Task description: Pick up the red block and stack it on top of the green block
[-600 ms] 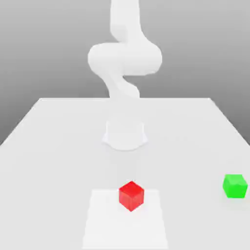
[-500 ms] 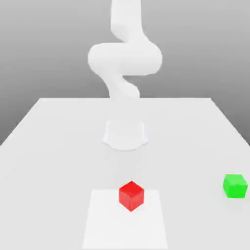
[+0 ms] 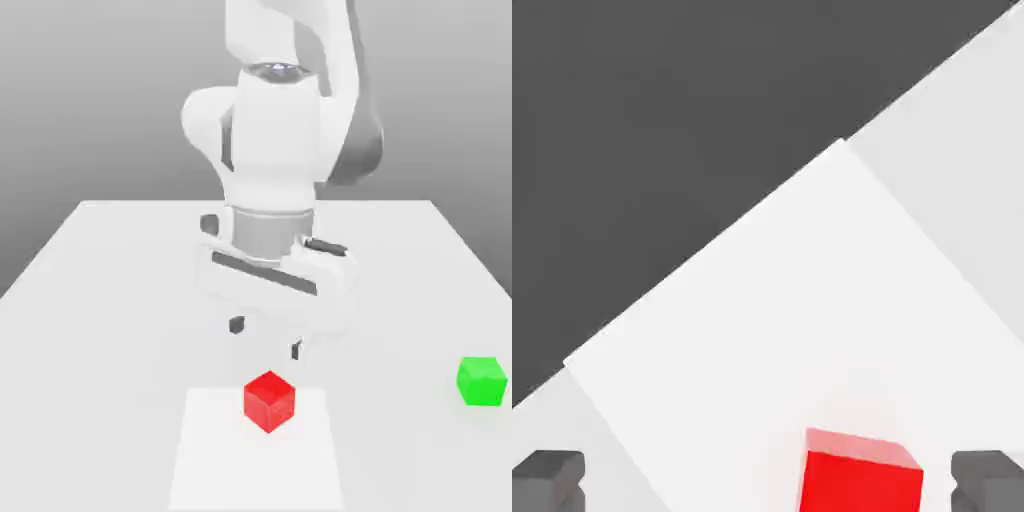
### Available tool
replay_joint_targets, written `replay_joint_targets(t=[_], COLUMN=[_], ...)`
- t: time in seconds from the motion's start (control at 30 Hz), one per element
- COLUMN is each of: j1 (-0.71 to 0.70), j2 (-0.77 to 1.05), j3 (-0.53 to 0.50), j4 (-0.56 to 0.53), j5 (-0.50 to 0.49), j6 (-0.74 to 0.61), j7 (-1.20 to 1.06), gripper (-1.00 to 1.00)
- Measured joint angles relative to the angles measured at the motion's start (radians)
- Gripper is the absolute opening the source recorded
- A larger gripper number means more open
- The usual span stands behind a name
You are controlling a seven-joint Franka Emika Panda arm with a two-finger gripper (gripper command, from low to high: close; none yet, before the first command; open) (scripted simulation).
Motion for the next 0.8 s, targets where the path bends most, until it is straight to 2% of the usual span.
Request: replay_joint_targets(t=[0.1,0.23,0.27,0.5,0.7,0.8], j1=[0.003,0.069,0.094,0.101,0.071,0.101], j2=[0.104,0.233,0.262,0.268,0.100,0.026], j3=[-0.022,-0.115,-0.145,-0.152,-0.080,-0.070], j4=[-0.001,0.016,0.019,0.020,-0.004,-0.008], j5=[-0.064,-0.182,-0.201,-0.206,-0.051,-0.009], j6=[0.084,0.189,0.213,0.221,0.082,0.009], j7=[0.071,0.159,0.172,0.177,0.065,0.035], gripper=[0.00,0.00,-1.00,-1.00,-1.00,-1.00])
